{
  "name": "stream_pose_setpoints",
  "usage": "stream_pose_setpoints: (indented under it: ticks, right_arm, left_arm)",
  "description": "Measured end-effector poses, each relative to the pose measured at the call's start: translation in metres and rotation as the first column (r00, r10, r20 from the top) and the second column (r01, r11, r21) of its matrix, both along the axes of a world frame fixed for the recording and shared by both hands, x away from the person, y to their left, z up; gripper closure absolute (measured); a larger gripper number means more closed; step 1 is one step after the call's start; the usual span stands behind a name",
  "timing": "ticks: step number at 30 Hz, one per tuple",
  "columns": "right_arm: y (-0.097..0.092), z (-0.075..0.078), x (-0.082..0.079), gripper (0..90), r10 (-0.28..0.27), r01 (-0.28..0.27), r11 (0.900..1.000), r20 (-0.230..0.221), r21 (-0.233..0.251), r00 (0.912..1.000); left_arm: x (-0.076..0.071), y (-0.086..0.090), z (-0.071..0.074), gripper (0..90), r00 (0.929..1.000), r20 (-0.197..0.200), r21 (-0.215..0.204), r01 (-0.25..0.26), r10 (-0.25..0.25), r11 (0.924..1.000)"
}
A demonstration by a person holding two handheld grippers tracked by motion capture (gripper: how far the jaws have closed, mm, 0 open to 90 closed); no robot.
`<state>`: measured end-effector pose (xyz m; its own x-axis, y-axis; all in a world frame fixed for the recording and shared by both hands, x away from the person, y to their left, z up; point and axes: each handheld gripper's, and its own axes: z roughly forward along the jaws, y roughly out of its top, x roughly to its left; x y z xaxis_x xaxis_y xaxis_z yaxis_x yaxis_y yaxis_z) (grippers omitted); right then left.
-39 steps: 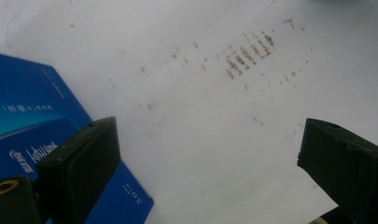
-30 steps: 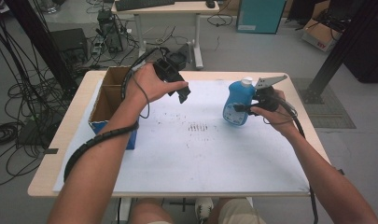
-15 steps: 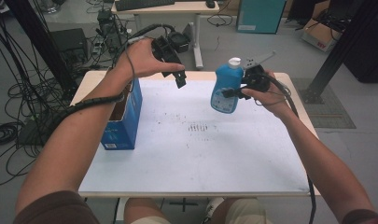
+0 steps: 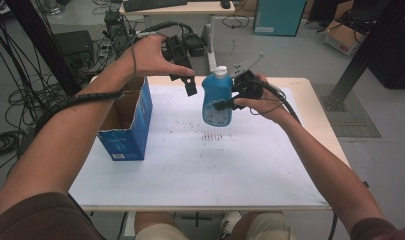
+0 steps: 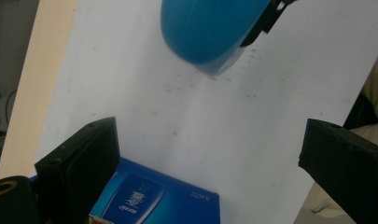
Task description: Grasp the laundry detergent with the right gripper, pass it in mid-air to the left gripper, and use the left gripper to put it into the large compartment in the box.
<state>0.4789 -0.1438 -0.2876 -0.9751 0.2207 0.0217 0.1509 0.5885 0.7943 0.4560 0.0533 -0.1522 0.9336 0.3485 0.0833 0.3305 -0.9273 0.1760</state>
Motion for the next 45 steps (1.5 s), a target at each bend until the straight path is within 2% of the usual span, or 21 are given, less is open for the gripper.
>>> stream_pose_setpoints:
  ticks: [8, 10, 14, 15, 16, 21, 22, 23, 24, 25, 30, 31, 32, 34, 35, 36, 41, 42, 44, 45]
  right_arm:
    - [0.027, -0.005, -0.014, 44.6, 0.049, -0.049, 0.9988, -0.001, -0.002, 0.9988]
    - [0.037, -0.006, -0.018, 44.5, 0.055, -0.055, 0.9985, 0.002, 0.004, 0.9985]
    - [0.048, -0.007, -0.021, 44.5, 0.076, -0.076, 0.9971, 0.014, -0.003, 0.9970]
    - [0.048, -0.007, -0.021, 44.5, 0.076, -0.076, 0.9971, 0.014, -0.003, 0.9970]
    - [0.052, -0.007, -0.023, 44.5, 0.075, -0.075, 0.9972, 0.011, 0.003, 0.9971]
    - [0.057, -0.006, -0.024, 44.4, 0.096, -0.096, 0.9954, 0.014, 0.001, 0.9953]
    - [0.058, -0.006, -0.025, 44.4, 0.096, -0.096, 0.9954, 0.015, 0.002, 0.9953]
    - [0.059, -0.005, -0.025, 44.4, 0.101, -0.101, 0.9949, 0.016, 0.002, 0.9948]
    - [0.060, -0.004, -0.026, 44.4, 0.100, -0.100, 0.9950, 0.014, 0.004, 0.9949]
    - [0.061, -0.004, -0.026, 44.4, 0.109, -0.109, 0.9940, 0.019, 0.000, 0.9939]
    - [0.061, -0.003, -0.028, 44.4, 0.114, -0.114, 0.9935, 0.023, 0.000, 0.9932]
    - [0.061, -0.003, -0.028, 44.4, 0.116, -0.116, 0.9933, 0.023, 0.000, 0.9930]
    - [0.062, -0.003, -0.028, 44.4, 0.117, -0.117, 0.9931, 0.026, -0.001, 0.9927]
    - [0.062, -0.003, -0.028, 44.4, 0.118, -0.118, 0.9930, 0.026, -0.002, 0.9926]
    - [0.061, -0.003, -0.028, 44.4, 0.119, -0.119, 0.9929, 0.026, -0.003, 0.9926]
    - [0.061, -0.002, -0.028, 44.4, 0.117, -0.117, 0.9932, 0.027, -0.002, 0.9928]
    - [0.061, -0.001, -0.027, 44.4, 0.116, -0.116, 0.9933, 0.029, 0.003, 0.9929]
    - [0.061, 0.000, -0.027, 44.4, 0.117, -0.118, 0.9931, 0.031, 0.004, 0.9926]
    - [0.062, 0.001, -0.027, 44.4, 0.121, -0.121, 0.9926, 0.033, 0.003, 0.9921]
    - [0.062, 0.001, -0.027, 44.4, 0.123, -0.123, 0.9924, 0.033, 0.004, 0.9918]
  left_arm:
    - [-0.012, 0.005, -0.002, 5.4, 0.9997, -0.007, 0.016, 0.023, -0.023, 0.9996]
    - [-0.016, 0.008, 0.000, 5.4, 0.9995, -0.013, 0.034, 0.029, -0.029, 0.9990]
    - [-0.019, 0.009, 0.003, 5.3, 0.9990, -0.001, 0.039, 0.045, -0.045, 0.9982]
    - [-0.018, 0.010, 0.006, 5.3, 0.9977, -0.003, 0.062, 0.068, -0.068, 0.9958]
    - [-0.019, 0.011, 0.006, 5.3, 0.9985, -0.004, 0.041, 0.054, -0.054, 0.9977]
    - [-0.022, 0.012, 0.008, 5.3, 0.9984, -0.001, 0.038, 0.057, -0.057, 0.9977]
    - [-0.021, 0.013, 0.009, 5.3, 0.9966, -0.005, 0.064, 0.083, -0.082, 0.9945]
    - [-0.023, 0.013, 0.007, 5.3, 0.9984, 0.001, 0.037, 0.057, -0.057, 0.9977]
    - [-0.023, 0.013, 0.008, 5.3, 0.9963, -0.006, 0.070, 0.086, -0.085, 0.9939]
    - [-0.026, 0.013, 0.006, 5.2, 0.9986, -0.008, 0.039, 0.053, -0.053, 0.9978]
    - [-0.026, 0.013, 0.006, 5.2, 0.9983, -0.011, 0.040, 0.058, -0.057, 0.9975]
    - [-0.025, 0.013, 0.008, 5.2, 0.9968, -0.013, 0.063, 0.079, -0.079, 0.9949]
    - [-0.027, 0.011, 0.007, 5.2, 0.9980, -0.012, 0.047, 0.063, -0.062, 0.9969]
    - [-0.026, 0.011, 0.007, 5.2, 0.9977, -0.013, 0.049, 0.068, -0.067, 0.9965]
    - [-0.025, 0.011, 0.009, 5.2, 0.9961, -0.016, 0.064, 0.087, -0.087, 0.9941]
    - [-0.027, 0.010, 0.008, 5.1, 0.9975, -0.015, 0.046, 0.070, -0.069, 0.9965]
    - [-0.026, 0.009, 0.008, 5.1, 0.9974, -0.013, 0.045, 0.072, -0.071, 0.9964]
    - [-0.024, 0.010, 0.010, 5.1, 0.9952, -0.020, 0.070, 0.097, -0.096, 0.9928]
    - [-0.026, 0.009, 0.008, 5.1, 0.9975, -0.014, 0.041, 0.069, -0.068, 0.9968]
    - [-0.026, 0.010, 0.009, 5.1, 0.9970, -0.016, 0.045, 0.076, -0.075, 0.9961]
